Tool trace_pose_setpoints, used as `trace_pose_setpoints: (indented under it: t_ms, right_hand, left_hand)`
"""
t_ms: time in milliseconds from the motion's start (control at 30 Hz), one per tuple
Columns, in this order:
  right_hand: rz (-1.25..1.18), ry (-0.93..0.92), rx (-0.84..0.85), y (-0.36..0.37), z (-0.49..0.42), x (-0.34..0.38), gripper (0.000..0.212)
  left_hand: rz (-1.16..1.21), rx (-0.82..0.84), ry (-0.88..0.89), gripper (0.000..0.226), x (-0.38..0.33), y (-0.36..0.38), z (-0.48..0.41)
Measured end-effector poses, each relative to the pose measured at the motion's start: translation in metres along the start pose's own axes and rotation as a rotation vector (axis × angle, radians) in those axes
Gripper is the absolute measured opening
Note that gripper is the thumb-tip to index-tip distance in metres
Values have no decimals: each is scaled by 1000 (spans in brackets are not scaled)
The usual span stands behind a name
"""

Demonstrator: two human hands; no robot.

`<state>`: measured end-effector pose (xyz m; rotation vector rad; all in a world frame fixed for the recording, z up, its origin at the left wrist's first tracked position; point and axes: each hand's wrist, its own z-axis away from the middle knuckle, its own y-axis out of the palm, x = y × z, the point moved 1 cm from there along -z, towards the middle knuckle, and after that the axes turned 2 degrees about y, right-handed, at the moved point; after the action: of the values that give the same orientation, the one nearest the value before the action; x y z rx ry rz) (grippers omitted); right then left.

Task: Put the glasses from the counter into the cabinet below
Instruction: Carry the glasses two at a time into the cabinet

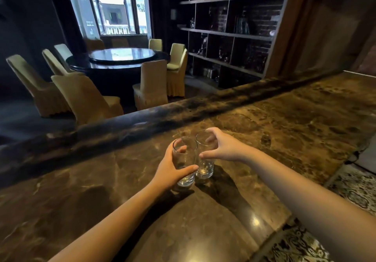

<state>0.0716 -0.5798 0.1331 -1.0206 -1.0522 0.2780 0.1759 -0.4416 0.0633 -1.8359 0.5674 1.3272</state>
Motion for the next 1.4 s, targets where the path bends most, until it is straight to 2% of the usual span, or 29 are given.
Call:
trace_pose_setpoints:
  t_ms: [133,500,733,1233,1400]
  right_hand:
    - [17,1,-14,-3,0,3,76]
    - [-38,-14,-216,0,44,-7,61]
    - [-32,-109,-153,-10,104,-10,62]
    - [21,-350,64,26,247,9,60]
    - [-4,-328,92,45,279,16,59]
  left_hand:
    - [-17,-34,8,71,-1,1,-3]
    - [84,-92,-9,62,-19,10,24]
    - [109,-111,18,59,-51,23,85]
    - [165,-134,-93,59,-85,30,259]
    - [151,-121,-90,56,-79,28,298]
